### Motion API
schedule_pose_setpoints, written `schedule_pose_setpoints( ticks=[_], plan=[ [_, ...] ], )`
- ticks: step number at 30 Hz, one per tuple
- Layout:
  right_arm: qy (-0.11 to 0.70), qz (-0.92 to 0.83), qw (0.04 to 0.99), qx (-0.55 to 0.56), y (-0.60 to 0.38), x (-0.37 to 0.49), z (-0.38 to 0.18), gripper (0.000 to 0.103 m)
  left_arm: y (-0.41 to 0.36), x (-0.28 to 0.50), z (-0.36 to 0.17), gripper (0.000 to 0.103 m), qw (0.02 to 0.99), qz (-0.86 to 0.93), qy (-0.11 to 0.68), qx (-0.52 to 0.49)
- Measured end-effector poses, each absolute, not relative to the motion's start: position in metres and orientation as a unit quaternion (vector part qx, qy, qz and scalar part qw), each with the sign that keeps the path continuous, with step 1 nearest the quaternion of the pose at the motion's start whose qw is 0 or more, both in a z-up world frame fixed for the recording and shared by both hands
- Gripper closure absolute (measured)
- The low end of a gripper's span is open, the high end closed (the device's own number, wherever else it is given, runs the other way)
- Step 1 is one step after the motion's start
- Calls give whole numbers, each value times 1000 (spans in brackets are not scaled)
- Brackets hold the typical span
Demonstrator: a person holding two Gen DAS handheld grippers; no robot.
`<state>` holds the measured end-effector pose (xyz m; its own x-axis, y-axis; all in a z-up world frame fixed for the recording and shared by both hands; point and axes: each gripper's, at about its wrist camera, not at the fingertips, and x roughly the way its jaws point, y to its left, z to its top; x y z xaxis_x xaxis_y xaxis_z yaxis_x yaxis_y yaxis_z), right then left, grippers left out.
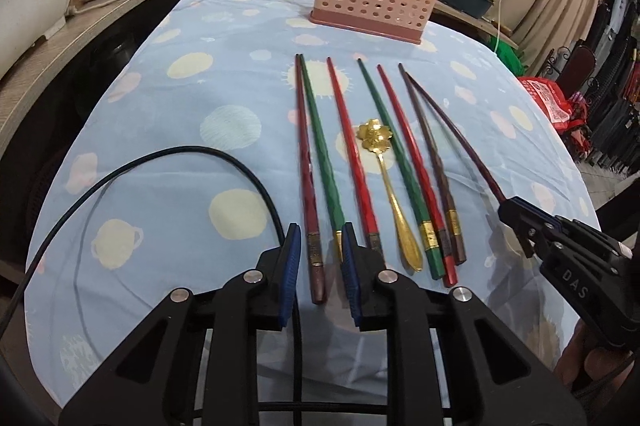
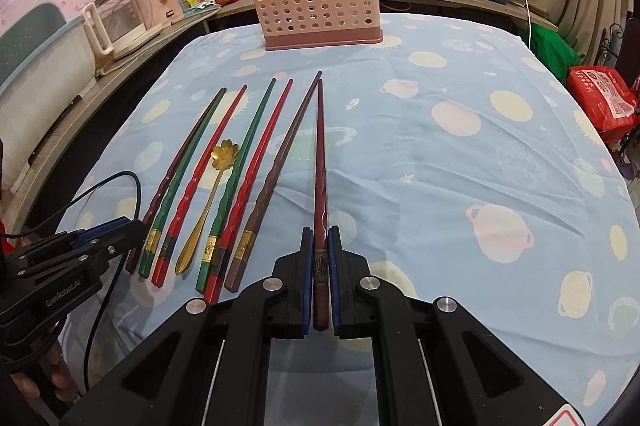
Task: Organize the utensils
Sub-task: 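Close right tool on a dark brown chopstick while left tool closes on a red chopstick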
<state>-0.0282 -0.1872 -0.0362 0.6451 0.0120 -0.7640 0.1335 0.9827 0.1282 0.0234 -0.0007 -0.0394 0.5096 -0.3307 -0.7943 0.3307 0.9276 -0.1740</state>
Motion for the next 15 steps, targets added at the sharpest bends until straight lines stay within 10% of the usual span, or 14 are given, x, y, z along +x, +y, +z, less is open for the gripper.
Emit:
schedule_pose_setpoints(
  ticks=[15],
  plan=[
    [420,-34,903,90,-189,-27,-37,96,6,27,-51,83,864,-175,471,-11]
  ],
)
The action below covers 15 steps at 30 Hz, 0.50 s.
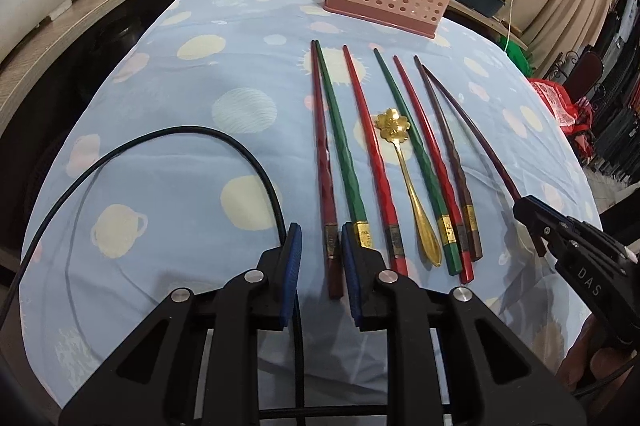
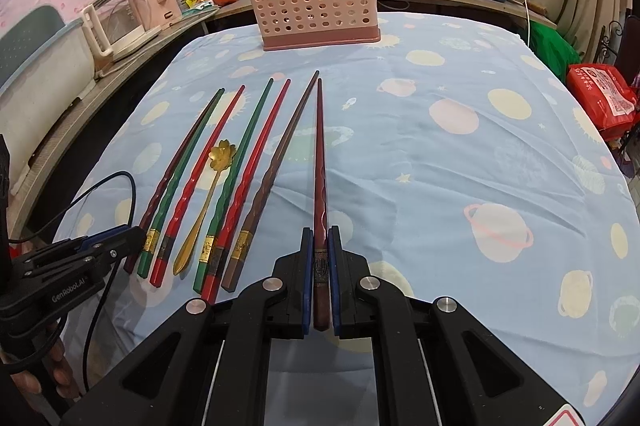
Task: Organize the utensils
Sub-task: 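Close right tool on a dark brown chopstick while left tool closes on a red chopstick, then lift and carry both held chopsticks up to the pink basket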
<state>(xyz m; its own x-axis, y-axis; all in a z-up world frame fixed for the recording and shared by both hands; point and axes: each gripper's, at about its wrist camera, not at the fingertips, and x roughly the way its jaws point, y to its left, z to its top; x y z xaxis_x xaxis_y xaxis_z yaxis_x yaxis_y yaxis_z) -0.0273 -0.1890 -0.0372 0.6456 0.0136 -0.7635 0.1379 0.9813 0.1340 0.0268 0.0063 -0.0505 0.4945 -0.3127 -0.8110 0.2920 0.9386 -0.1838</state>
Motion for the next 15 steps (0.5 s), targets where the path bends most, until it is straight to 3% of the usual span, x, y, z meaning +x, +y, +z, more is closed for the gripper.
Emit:
schedule_pose_setpoints(
  ticks=[5,7,15],
  plan=[
    [422,-35,902,89,-189,-27,-39,96,1,26,-51,84,867,-176,466,-1],
    [423,-35,901,90,-189,-27,-41,96,0,27,-52,95,867,-178,465,1],
    [403,-37,911,82,-192,-29,-24,96,3,23,-32,96,870,-191,455,-11]
  ],
)
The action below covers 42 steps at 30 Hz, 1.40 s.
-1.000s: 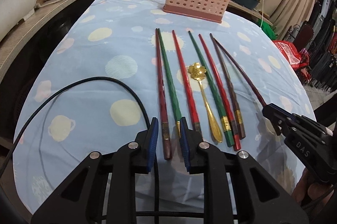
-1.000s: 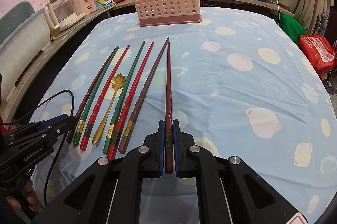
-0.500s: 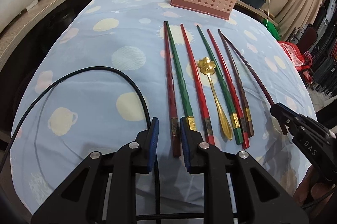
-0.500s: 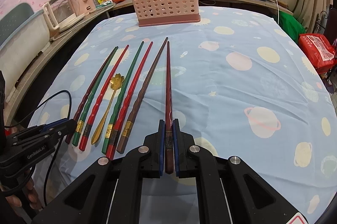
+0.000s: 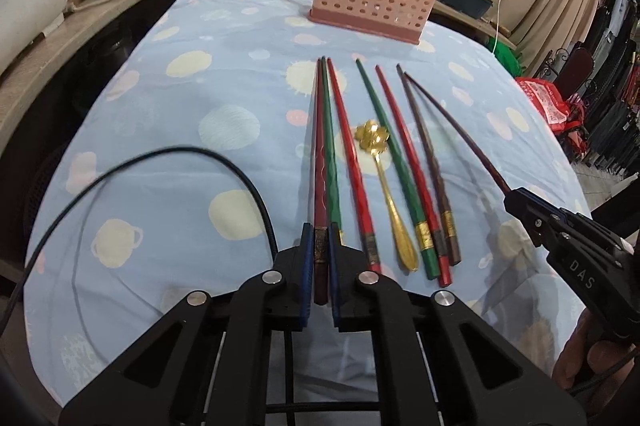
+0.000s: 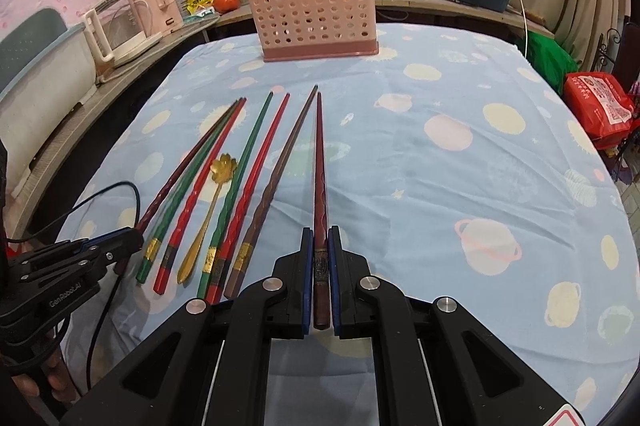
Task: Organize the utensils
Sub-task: 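Lift and carry both held chopsticks up to the pink basket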
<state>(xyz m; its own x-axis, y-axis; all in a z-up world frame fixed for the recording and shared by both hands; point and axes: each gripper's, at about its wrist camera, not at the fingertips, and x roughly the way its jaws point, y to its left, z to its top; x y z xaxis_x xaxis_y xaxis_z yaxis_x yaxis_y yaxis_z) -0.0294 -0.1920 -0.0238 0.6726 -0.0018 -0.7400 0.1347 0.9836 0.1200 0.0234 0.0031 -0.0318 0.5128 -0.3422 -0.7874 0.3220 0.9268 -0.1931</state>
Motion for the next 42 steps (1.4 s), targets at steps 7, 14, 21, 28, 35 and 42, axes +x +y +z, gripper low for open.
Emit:
schedule_pose_setpoints(
  ticks=[7,14,21,28,35,42],
  plan=[
    [364,-39,927,84,-200,-26,11,96,4,28,19,96,891,-198,408,-19],
    [323,-42,942,86,-212,-7,49,96,-3,60,67,96,910,-197,363,-24],
    [279,-50,956,79,-228,26,88,96,-23,98,111,96,927,-201,316,-16],
    [243,-54,966,67,-242,63,123,96,-43,141,154,96,938,-208,275,-11],
    [209,-54,975,60,-246,97,154,96,-57,175,195,96,950,-210,232,-14],
    [165,-51,982,73,-257,130,186,96,-66,205,230,96,958,-207,195,-27]
  ],
)
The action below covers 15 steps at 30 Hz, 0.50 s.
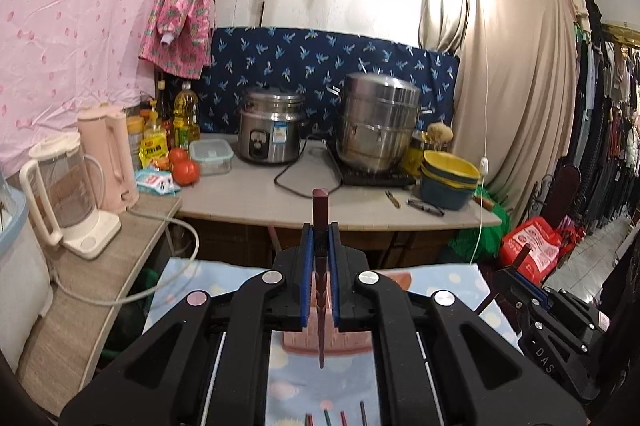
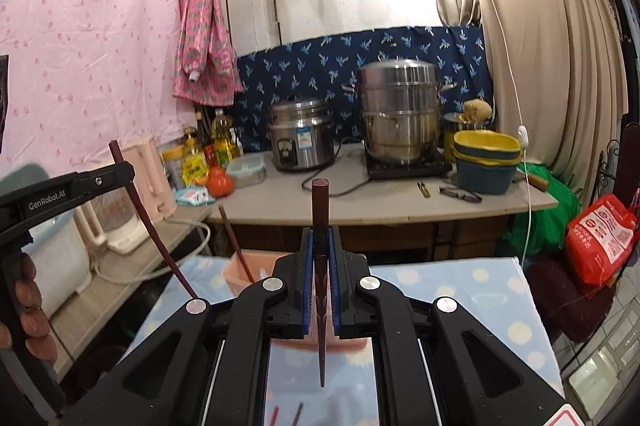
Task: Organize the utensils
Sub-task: 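Lift and carry both held chopsticks up to the pink basket, then open right tool to drop its chopstick into the basket while left tool releases its chopstick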
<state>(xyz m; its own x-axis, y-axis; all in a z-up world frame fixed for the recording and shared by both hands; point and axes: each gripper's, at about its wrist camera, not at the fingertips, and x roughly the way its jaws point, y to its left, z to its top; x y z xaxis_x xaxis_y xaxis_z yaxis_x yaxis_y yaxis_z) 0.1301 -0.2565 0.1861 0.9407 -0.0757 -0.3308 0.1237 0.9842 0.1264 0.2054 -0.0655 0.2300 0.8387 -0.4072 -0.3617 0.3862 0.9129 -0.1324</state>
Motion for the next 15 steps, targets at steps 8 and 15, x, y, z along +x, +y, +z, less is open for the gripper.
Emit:
schedule_pose_setpoints(
  ticks=[8,15],
  plan=[
    [89,-41,991,87,-255,165,223,96,-81,239,268,96,968,-202,148,-30],
    [75,-33,991,105,-257,204,219,96,-88,272,252,96,967,-196,159,-31]
  ],
)
